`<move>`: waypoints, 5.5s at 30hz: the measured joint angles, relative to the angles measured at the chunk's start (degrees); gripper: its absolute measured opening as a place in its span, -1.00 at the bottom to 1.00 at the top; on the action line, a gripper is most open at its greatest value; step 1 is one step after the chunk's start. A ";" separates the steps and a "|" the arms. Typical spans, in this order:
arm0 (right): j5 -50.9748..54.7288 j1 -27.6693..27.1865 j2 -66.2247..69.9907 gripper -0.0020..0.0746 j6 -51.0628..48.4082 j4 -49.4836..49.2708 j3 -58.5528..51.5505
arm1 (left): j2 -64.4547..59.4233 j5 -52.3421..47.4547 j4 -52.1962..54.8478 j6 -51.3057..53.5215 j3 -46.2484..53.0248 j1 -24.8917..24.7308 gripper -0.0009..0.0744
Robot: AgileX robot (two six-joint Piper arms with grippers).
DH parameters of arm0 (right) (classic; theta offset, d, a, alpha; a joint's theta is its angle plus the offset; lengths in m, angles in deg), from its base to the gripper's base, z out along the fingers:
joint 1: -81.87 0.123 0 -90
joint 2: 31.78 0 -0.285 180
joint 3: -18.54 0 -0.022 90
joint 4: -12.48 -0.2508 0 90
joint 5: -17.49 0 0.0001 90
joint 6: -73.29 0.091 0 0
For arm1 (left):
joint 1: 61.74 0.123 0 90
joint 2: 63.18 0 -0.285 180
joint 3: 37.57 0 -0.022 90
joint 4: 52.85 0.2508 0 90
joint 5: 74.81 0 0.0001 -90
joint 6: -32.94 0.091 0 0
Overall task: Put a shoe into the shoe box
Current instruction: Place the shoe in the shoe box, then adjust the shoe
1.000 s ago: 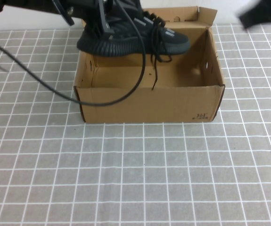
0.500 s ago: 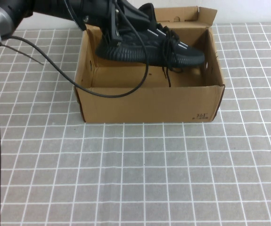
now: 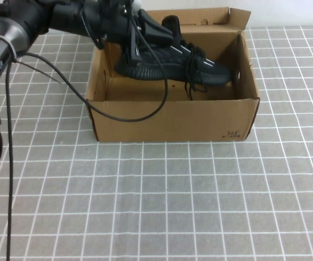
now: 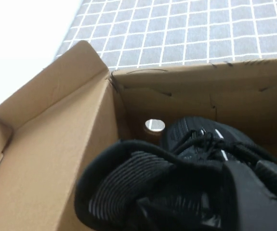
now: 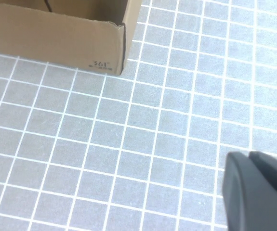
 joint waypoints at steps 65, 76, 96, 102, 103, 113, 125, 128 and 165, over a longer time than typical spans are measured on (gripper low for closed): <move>2.61 0.00 0.63 -0.99 0.01 -5.07 -0.10 | 6.44 4.85 43.85 -84.28 -0.36 -11.53 0.26; 0.77 0.00 4.39 -0.99 -2.75 -5.07 -0.10 | 5.68 4.72 51.04 -95.64 -0.36 -13.76 0.26; -0.69 0.00 4.39 -0.99 -4.44 -4.64 -0.10 | 0.19 5.54 50.61 -100.08 -0.36 -13.76 0.26; -0.82 0.00 4.39 -0.99 -4.44 -4.87 -0.10 | -1.46 10.47 50.26 -100.57 -0.36 -13.76 0.26; -0.82 0.00 4.39 -0.99 -4.46 -4.79 -0.10 | -1.69 10.87 50.25 -100.85 -0.36 -13.76 0.26; -0.86 0.00 4.39 -0.99 -4.56 -4.89 -0.10 | -4.47 13.54 50.02 -102.59 -0.36 -13.76 0.26; -0.43 0.00 4.39 -0.99 -4.56 -5.05 -0.10 | -4.56 17.55 49.81 -98.91 -0.36 -13.76 -0.77; -0.43 0.00 4.39 -0.99 -4.56 -5.15 -0.10 | -4.56 18.73 49.92 -95.74 -0.36 -13.76 -0.90; -0.53 0.00 4.39 -0.99 -4.56 -7.60 -0.10 | -6.02 33.86 45.36 -87.09 -0.26 -13.65 -0.98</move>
